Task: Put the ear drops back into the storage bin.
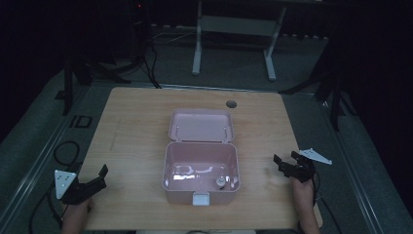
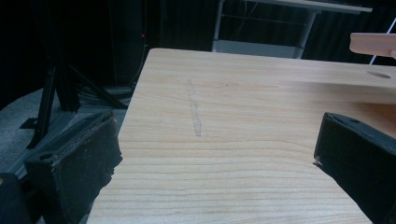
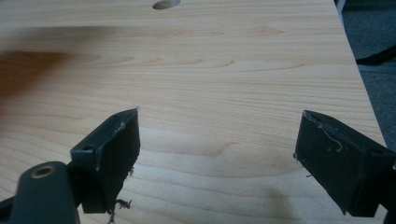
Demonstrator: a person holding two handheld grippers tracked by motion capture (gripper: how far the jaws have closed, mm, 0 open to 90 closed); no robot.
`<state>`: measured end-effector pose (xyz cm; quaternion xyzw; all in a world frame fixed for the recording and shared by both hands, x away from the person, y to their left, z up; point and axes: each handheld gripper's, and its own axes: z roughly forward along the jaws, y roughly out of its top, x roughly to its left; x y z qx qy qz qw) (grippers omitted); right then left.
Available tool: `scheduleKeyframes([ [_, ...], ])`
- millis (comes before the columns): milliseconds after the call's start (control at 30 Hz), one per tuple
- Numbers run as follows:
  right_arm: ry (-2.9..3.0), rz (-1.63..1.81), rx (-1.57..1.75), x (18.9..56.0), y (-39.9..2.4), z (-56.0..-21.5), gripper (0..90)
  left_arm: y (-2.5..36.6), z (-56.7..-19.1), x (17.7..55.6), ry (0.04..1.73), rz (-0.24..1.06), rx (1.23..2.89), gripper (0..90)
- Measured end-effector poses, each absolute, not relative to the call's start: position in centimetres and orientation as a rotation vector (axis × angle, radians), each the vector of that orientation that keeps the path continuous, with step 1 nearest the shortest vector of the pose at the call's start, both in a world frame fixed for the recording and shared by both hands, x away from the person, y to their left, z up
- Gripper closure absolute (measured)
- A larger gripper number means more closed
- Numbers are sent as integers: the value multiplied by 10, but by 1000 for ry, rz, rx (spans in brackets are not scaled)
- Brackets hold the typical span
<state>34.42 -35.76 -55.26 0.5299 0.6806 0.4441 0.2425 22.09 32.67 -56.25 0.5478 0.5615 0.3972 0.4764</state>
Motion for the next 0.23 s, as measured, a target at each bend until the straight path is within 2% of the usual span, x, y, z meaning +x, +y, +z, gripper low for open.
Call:
scheduleKeyframes([
  [233,1892,1189,1436,345,-354,-553,138,327,-563,221,1372,970,1338,5],
])
